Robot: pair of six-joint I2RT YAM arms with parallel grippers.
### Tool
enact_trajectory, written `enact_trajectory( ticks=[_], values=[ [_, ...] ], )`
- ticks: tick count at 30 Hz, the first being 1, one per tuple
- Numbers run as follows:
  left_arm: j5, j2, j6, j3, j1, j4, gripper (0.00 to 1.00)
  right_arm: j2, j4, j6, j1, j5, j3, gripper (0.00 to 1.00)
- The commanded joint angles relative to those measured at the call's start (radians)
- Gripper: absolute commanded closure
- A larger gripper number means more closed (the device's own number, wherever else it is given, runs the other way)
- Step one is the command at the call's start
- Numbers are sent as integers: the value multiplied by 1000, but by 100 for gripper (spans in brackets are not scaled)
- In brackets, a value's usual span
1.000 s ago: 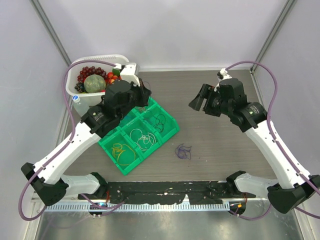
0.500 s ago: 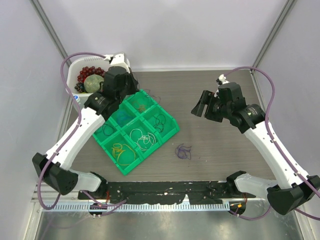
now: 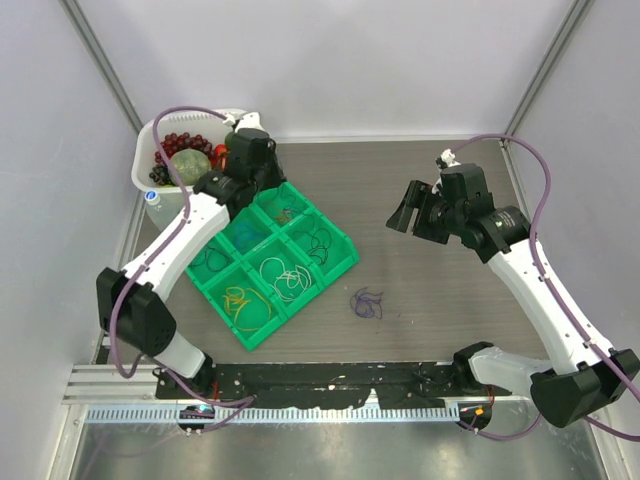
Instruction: Untangle the cables
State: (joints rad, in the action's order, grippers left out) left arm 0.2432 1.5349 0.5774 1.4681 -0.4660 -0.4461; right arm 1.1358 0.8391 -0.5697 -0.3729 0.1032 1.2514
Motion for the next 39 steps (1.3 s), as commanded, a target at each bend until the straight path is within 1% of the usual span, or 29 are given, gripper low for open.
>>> enact_trajectory(
  ticks=[1, 5, 7, 9, 14, 21, 32, 39],
  values=[
    [-45, 85, 36, 47, 12, -6, 100, 9, -20, 30, 14, 20, -1, 28],
    [-47, 158, 53, 55, 26, 7, 100, 4, -9, 40, 23, 20, -6, 28],
    [-4, 191, 52, 106, 26, -29, 100, 2, -5, 44, 28, 21, -6, 28],
    [1, 199, 38, 164, 29, -60, 100, 5, 0, 47, 31, 26, -1, 29],
    [36, 130, -7, 241, 27, -75, 100, 24, -1, 45, 34, 41, 16, 28],
    [71, 34, -47, 291, 27, -91, 100, 35, -12, 42, 34, 58, 16, 29],
    [96, 8, -96, 368, 29, -111, 100, 31, -29, 27, 35, 79, -1, 29],
    [102, 16, -100, 318, 32, -79, 100, 32, -25, 33, 37, 73, 9, 29]
  ],
)
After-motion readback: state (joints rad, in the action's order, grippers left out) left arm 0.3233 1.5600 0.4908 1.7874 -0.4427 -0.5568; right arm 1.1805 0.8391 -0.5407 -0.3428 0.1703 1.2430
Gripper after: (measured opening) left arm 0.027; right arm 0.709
